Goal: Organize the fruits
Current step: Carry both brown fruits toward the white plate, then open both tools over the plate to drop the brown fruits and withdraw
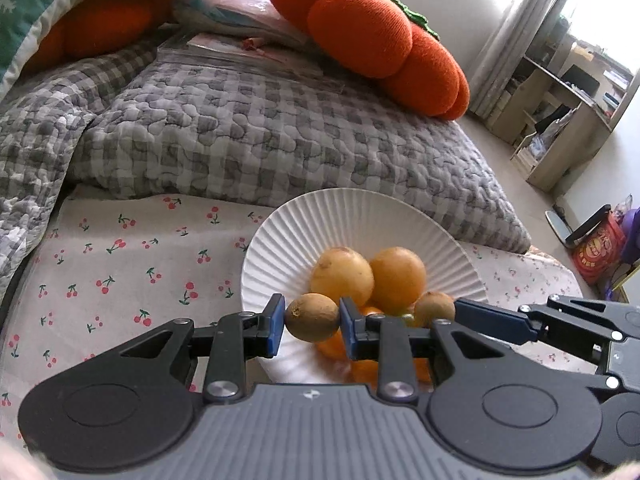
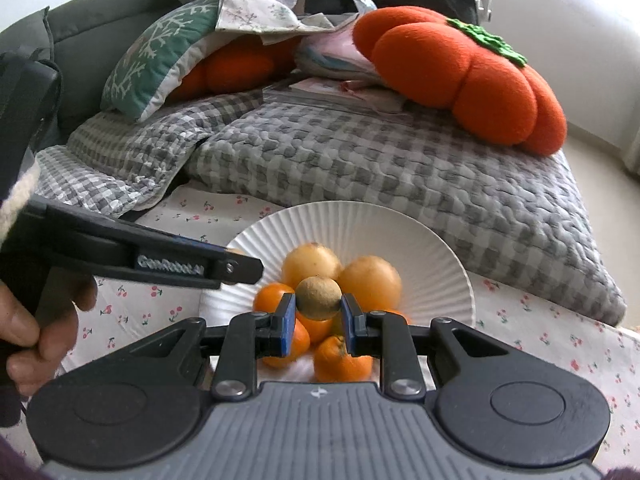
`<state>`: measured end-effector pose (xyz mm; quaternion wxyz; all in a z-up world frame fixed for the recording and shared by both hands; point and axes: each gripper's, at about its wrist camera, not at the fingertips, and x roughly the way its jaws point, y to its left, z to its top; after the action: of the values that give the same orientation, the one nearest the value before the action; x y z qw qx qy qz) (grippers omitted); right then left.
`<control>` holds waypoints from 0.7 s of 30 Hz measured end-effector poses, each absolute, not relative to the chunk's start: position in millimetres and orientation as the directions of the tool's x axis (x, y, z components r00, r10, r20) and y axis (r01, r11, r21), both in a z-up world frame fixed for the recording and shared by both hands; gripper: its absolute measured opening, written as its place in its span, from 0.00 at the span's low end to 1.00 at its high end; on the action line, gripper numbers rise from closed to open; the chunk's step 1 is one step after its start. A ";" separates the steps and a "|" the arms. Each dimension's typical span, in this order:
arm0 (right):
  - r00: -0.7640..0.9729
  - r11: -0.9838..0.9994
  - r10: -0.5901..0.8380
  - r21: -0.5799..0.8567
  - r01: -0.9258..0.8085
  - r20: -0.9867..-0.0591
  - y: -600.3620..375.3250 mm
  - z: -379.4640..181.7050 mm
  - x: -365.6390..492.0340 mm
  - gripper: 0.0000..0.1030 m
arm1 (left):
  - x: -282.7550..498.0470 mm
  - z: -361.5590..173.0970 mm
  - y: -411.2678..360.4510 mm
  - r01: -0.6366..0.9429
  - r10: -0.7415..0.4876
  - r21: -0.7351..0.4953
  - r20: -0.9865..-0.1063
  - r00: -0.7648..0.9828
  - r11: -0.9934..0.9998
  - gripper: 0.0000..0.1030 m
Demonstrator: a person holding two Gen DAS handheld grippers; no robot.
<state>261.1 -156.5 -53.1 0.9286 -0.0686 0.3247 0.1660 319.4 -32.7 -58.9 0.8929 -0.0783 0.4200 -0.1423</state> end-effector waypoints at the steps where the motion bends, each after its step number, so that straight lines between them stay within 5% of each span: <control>1: 0.735 0.935 0.264 -0.020 -0.353 -0.624 -155.0 -54.5 262.8 0.21 | 321.1 -60.8 -31.9 0.186 -0.319 -0.261 -0.729 0.606 0.947 0.15; 21: 0.739 0.946 0.262 0.014 -0.324 -0.621 -150.2 -72.5 278.8 0.21 | 330.0 -74.3 -36.7 0.211 -0.335 -0.260 -0.713 0.616 0.942 0.15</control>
<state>278.8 -150.2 -72.5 0.9312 -0.0477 0.3253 0.1575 330.0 -36.7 -74.3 0.8957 -0.0753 0.4109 -0.1523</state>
